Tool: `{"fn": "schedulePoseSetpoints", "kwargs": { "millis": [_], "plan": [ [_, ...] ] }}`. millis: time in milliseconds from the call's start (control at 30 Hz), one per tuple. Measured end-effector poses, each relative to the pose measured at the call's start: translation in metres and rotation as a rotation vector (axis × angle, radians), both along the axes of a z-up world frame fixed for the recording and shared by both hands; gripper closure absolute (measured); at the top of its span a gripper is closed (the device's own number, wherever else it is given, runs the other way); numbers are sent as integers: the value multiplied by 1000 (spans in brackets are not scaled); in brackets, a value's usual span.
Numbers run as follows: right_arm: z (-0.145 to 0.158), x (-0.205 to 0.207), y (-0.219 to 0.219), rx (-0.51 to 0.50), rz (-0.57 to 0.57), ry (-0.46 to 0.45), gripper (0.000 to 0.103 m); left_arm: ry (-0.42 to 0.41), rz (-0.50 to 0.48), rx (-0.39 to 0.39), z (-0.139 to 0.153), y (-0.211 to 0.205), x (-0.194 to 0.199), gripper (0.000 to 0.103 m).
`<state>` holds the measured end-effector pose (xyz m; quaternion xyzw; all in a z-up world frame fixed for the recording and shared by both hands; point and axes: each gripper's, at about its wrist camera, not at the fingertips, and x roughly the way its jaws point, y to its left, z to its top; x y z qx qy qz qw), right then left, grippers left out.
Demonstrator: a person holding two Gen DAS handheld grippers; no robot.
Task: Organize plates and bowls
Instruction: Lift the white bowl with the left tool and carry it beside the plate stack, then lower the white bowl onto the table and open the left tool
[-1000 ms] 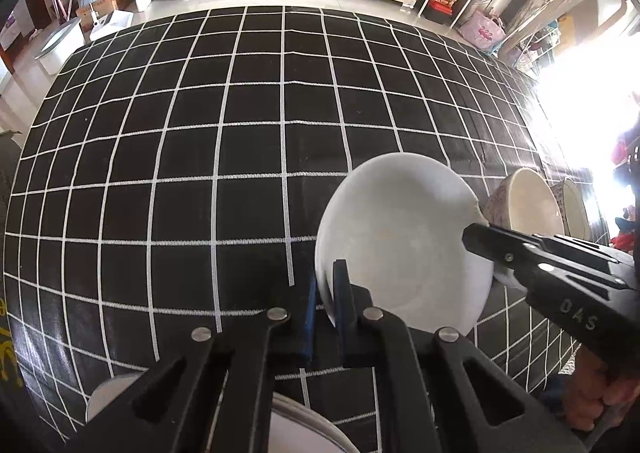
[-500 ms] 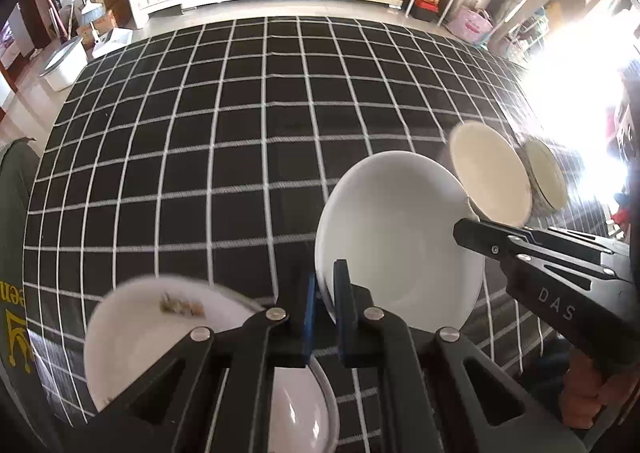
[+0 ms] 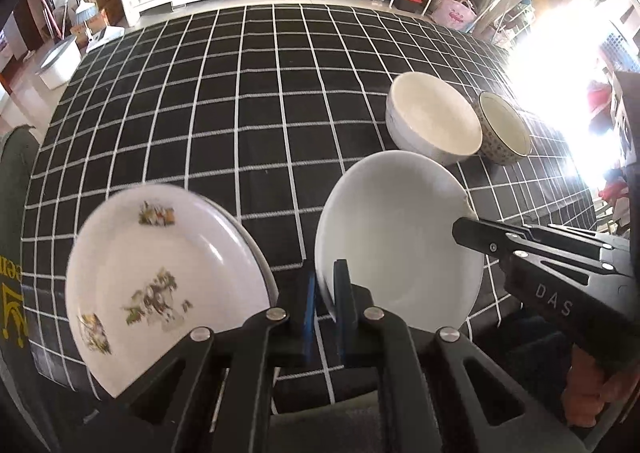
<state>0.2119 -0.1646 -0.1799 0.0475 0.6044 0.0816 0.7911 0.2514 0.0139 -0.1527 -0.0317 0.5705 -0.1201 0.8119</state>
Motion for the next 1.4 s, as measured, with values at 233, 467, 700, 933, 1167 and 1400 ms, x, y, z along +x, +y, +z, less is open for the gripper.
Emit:
{"fn": "schedulePoseSetpoints", "kwargs": {
  "millis": [233, 467, 700, 933, 1167, 1400],
  "plan": [
    [-24, 0, 1, 9, 1, 58, 94, 56, -3, 14, -30, -2, -2, 96],
    [-29, 2, 4, 12, 3, 65, 94, 77, -3, 3, -41, 1, 4, 96],
    [-28, 2, 7, 7, 11, 66, 94, 74, -13, 6, -44, 0, 4, 96],
    [-22, 0, 3, 12, -4, 47, 93, 72, -21, 8, -43, 2, 2, 96],
    [-16, -2, -2, -14, -13, 28, 80, 19, -25, 18, -26, 5, -1, 77],
    [18, -11, -14, -57, -28, -34, 78, -37, -19, 35, 6, 8, -9, 77]
  ]
}}
